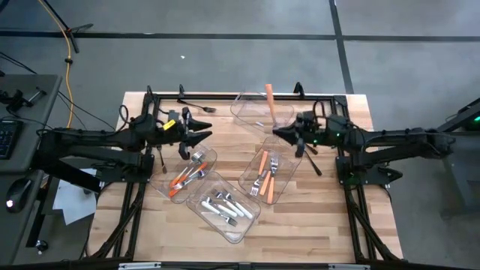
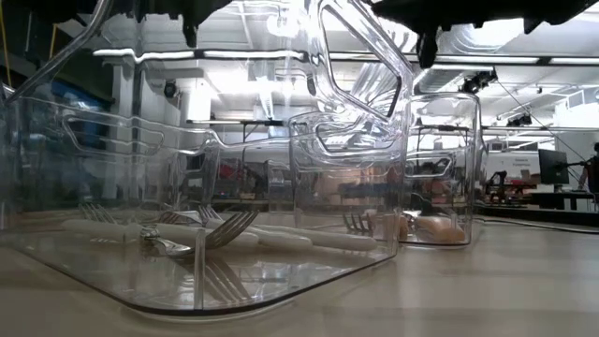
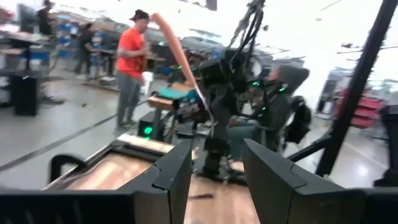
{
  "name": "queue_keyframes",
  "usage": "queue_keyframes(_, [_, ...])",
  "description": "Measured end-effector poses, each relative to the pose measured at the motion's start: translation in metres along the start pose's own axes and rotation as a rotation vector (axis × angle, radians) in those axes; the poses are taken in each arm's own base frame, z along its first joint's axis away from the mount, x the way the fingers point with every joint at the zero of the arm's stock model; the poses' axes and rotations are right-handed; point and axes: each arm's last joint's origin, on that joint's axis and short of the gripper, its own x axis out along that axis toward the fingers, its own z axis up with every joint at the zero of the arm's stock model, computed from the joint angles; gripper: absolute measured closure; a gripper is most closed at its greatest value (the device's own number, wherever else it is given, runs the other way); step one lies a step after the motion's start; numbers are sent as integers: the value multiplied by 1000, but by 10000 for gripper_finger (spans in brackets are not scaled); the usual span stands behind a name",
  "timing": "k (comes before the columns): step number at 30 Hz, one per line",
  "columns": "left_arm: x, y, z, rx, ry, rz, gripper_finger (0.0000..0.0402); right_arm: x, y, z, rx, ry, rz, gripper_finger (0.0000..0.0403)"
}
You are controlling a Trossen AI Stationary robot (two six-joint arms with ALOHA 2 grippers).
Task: Sort silverware by color (type)
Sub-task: Put the light orange fork into the middle right transparent bin
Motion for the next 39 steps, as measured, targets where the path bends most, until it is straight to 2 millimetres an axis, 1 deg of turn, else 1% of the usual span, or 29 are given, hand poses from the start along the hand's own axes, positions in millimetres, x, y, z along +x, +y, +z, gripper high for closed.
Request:
queue_keyframes(5, [8, -4, -1, -33, -39, -91, 271, 11, 14, -13, -38, -3, 37, 403])
queue_keyframes(10, [12, -4, -4, -51, -26, -100, 271, 18, 21, -19, -79, -32, 53, 403])
queue_keyframes(14, [13, -4, -6, -52, -16, -98, 271, 21, 20, -21, -82, -24, 52, 403])
queue_keyframes(26, [13, -4, -6, -61, -19, -99, 271, 21, 20, -21, -80, -27, 56, 403])
queue_keyframes(29, [13, -4, -6, -61, -19, -99, 271, 21, 20, -23, -73, 1, 61, 403])
queue_keyframes(31, [13, -4, -6, -60, -18, -98, 271, 22, 23, -26, -90, 82, 72, 403])
queue_keyframes(33, [13, -4, -6, -60, -19, -98, 271, 23, 29, -25, -128, 219, 72, 403])
queue_keyframes(36, [13, -4, -6, -58, -18, -98, 271, 18, 37, -19, -219, 512, 57, 403])
queue_keyframes(39, [13, -4, -6, -41, -19, -97, 271, 8, 42, -9, -351, 820, 66, 403])
